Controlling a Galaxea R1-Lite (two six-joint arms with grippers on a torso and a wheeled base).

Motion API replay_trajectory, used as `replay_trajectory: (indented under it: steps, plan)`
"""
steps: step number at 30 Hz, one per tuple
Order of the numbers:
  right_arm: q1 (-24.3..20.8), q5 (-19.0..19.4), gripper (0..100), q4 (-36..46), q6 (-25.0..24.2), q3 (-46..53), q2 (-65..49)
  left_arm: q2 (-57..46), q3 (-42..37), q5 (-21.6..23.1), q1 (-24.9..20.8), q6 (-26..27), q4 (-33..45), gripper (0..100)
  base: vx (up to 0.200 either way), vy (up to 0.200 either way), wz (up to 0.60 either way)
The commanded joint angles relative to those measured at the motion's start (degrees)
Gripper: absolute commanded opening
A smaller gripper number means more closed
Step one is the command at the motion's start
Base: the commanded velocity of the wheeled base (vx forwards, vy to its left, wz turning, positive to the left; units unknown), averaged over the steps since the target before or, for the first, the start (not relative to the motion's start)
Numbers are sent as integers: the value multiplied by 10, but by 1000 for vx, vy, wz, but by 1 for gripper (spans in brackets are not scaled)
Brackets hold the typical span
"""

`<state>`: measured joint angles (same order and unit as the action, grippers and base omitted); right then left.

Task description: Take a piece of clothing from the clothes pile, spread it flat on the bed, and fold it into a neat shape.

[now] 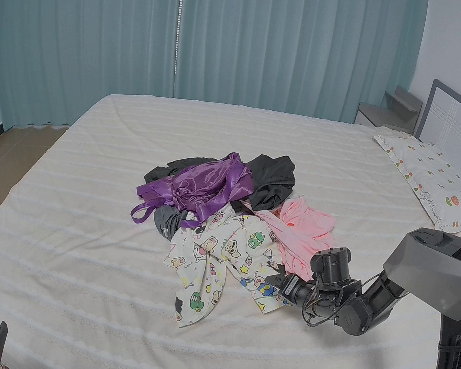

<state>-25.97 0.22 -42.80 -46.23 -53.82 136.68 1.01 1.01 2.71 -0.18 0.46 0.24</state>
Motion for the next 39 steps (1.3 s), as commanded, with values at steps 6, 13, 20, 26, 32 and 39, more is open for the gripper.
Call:
replay_trajectory:
  steps: [6,13,20,26,32,39]
  plan:
    - [-9,-3,100,11,26,-38,29,-10,-10,-1,0,1,0,100,0,0,0]
    - [-18,-27,0,18,63,-49,45,-10,-10,0,0,2,0,100,0,0,0]
    - [-14,-39,0,4,54,-11,8,-10,-10,-1,0,2,0,100,0,0,0]
    - [-12,-41,0,-79,44,93,-95,-10,-10,0,0,2,0,100,0,0,0]
    - [-29,-37,0,-167,43,230,-228,-10,-10,-1,1,8,-1,100,0,0,0]
    - [-62,-38,0,-254,48,347,-366,-10,-10,0,1,18,-2,100,0,0,0]
